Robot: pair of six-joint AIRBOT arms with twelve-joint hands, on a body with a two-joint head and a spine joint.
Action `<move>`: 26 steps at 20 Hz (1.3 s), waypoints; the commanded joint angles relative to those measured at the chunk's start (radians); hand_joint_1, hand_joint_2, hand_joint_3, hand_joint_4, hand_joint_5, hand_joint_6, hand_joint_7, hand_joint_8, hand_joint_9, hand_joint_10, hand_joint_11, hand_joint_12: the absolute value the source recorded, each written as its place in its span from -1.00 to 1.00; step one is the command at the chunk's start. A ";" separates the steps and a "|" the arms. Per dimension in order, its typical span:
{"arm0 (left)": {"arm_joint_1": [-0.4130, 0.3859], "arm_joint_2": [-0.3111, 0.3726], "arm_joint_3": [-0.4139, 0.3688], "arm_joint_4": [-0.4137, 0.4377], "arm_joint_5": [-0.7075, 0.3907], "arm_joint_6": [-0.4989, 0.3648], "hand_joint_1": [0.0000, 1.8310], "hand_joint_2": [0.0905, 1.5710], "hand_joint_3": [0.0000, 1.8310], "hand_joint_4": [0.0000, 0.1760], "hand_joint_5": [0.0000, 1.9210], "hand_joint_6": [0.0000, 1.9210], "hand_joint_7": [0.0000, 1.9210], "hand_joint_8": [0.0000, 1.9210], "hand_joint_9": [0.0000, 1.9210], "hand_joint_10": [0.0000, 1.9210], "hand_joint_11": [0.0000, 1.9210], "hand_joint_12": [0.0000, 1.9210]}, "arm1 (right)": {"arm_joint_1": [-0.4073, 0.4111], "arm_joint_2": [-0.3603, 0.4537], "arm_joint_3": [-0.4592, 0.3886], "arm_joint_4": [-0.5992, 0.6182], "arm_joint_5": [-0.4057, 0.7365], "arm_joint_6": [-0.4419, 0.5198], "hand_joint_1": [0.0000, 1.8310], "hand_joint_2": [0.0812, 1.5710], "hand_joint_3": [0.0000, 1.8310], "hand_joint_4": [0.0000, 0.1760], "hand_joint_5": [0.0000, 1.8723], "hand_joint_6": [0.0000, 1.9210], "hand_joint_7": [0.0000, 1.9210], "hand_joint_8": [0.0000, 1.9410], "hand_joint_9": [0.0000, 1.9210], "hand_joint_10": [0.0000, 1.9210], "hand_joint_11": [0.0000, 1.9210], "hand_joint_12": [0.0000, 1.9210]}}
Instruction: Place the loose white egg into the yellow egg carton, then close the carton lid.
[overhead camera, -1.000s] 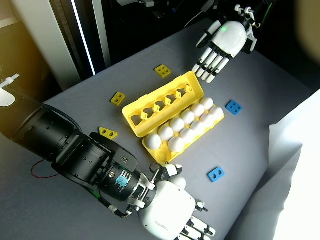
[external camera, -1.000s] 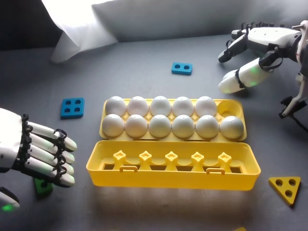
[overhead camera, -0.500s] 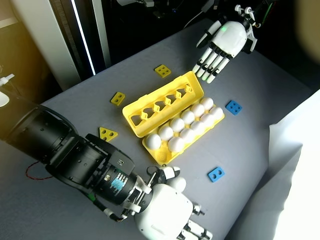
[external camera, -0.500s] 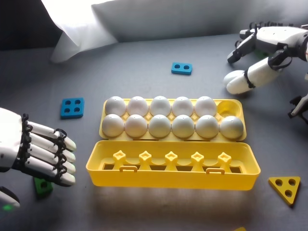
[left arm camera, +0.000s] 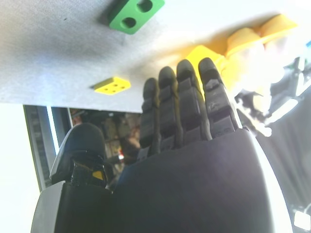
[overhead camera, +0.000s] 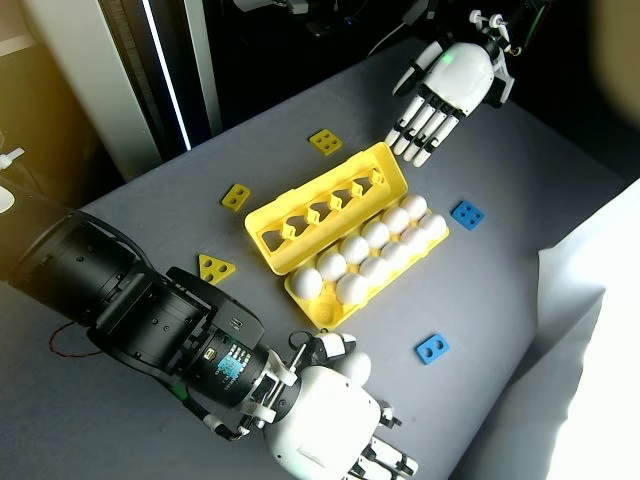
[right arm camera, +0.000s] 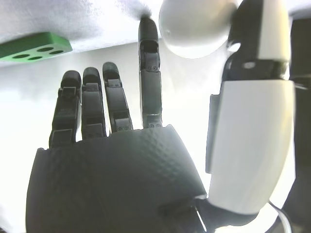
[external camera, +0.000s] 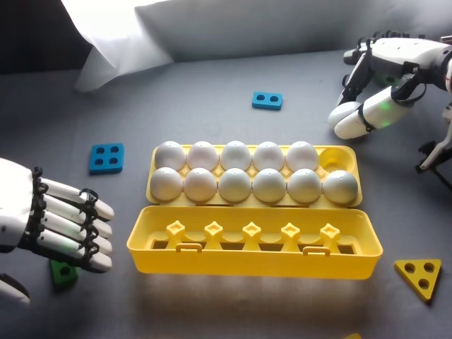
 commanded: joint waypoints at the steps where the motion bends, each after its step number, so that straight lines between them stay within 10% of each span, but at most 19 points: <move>1: 0.001 0.010 0.004 -0.060 -0.054 -0.004 -1.00 0.84 -1.00 -1.00 -0.85 -1.00 -0.84 -0.99 -0.90 -1.00 -1.00 -0.95 | 0.000 0.014 0.003 -0.007 0.070 -0.008 0.22 0.17 -1.00 1.00 0.55 -0.88 -0.70 -0.98 -0.92 -1.00 -1.00 -1.00; 10: 0.001 0.012 0.001 -0.058 -0.051 -0.004 -1.00 0.83 -1.00 -1.00 -0.74 -0.99 -0.71 -1.00 -0.79 -1.00 -1.00 -0.75 | 0.039 0.032 -0.025 -0.006 0.033 -0.006 0.22 0.18 -1.00 1.00 0.57 -0.91 -0.68 -0.99 -0.91 -0.99 -1.00 -1.00; 26: 0.000 0.015 -0.003 -0.058 -0.048 -0.004 -1.00 0.83 -1.00 -1.00 -0.83 -1.00 -0.81 -1.00 -0.87 -1.00 -1.00 -0.92 | 0.099 0.242 -0.387 -0.007 -0.003 -0.023 0.22 0.18 -1.00 1.00 0.56 -0.92 -0.65 -0.99 -0.85 -0.98 -1.00 -1.00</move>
